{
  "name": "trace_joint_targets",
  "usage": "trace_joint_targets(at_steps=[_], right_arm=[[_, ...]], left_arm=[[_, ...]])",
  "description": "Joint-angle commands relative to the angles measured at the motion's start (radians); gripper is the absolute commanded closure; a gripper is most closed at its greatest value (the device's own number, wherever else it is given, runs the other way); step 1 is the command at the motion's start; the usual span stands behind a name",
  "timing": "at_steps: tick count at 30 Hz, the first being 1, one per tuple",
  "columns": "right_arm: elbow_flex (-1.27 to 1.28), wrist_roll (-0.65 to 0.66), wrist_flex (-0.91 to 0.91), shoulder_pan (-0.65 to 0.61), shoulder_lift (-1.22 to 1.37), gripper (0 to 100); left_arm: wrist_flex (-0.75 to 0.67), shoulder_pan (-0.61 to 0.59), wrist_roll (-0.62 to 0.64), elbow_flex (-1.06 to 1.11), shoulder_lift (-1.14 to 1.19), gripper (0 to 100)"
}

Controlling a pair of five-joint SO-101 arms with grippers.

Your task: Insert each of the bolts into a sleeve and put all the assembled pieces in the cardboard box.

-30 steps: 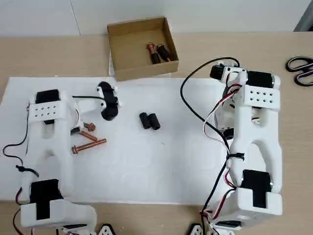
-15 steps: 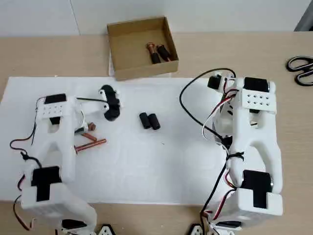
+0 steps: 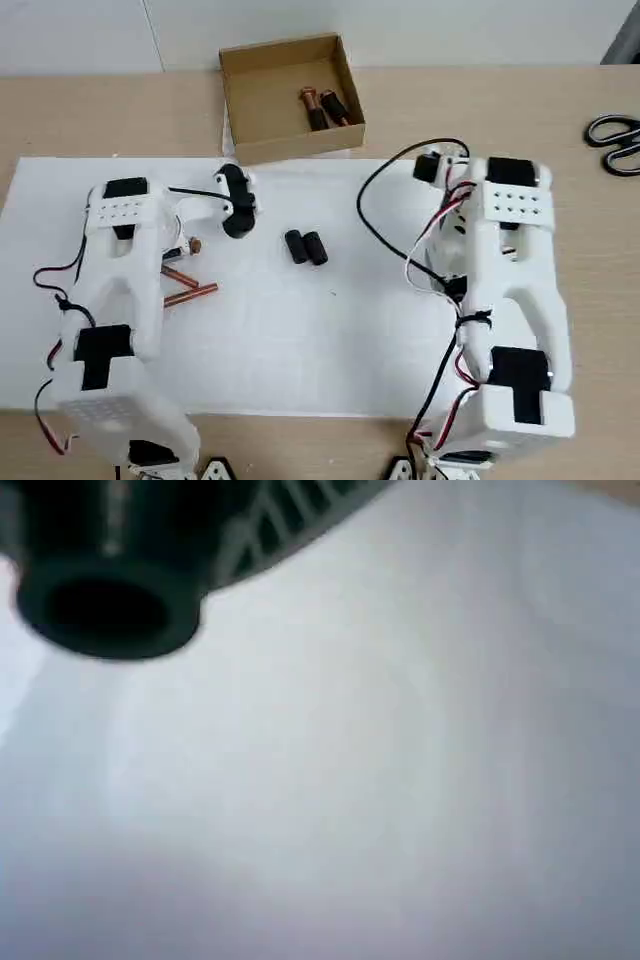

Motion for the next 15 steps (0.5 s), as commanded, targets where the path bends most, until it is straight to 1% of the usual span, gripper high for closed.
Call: trace_joint_targets(at_steps=[1, 6, 15], right_arm=[[-0.003, 0.011, -0.010, -0.018, -0.053, 98.9], [-0.003, 0.011, -0.008, -0.012, -0.053, 98.9], [-0.003, 0.011, -0.005, -0.012, -0.053, 98.9]], left_arm=[[0.009, 0.032, -0.149, -0.031, -0.003, 94], [0.009, 0.055, -0.140, -0.028, 0.003, 94], [0.032, 0.048, -0.138, -0.008, 0.005, 94]])
